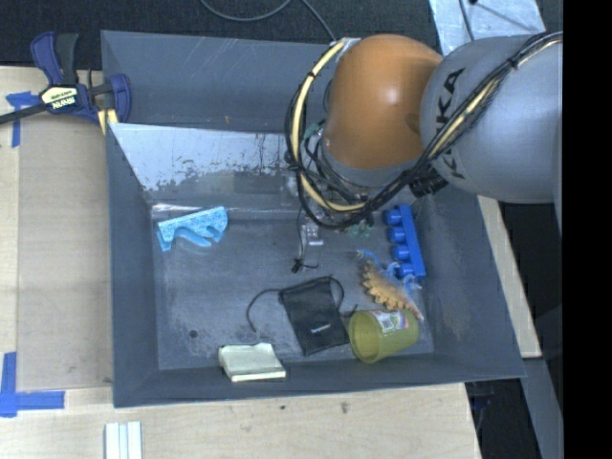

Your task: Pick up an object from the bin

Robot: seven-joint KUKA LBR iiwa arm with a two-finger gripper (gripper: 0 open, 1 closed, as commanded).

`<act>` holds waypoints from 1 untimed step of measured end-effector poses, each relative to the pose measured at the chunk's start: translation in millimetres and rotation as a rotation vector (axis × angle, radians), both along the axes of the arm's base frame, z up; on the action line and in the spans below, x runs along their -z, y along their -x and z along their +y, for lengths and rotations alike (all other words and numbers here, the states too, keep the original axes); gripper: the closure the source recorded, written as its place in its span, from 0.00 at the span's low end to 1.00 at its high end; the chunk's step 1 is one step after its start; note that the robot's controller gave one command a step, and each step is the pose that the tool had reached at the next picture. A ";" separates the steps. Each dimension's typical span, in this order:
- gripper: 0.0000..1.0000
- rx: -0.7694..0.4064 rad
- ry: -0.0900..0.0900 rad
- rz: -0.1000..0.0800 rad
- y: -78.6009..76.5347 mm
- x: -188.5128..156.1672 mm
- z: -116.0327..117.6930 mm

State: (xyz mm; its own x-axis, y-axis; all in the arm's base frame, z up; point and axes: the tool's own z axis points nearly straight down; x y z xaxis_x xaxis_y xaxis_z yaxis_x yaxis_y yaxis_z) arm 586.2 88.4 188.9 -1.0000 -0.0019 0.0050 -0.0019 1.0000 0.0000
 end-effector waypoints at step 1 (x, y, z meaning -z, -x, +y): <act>0.00 0.002 -0.001 -0.009 -1.6 -5.2 -0.5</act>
Offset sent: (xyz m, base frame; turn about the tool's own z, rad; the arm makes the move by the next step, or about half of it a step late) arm -0.0426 -0.0159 -0.1189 0.0427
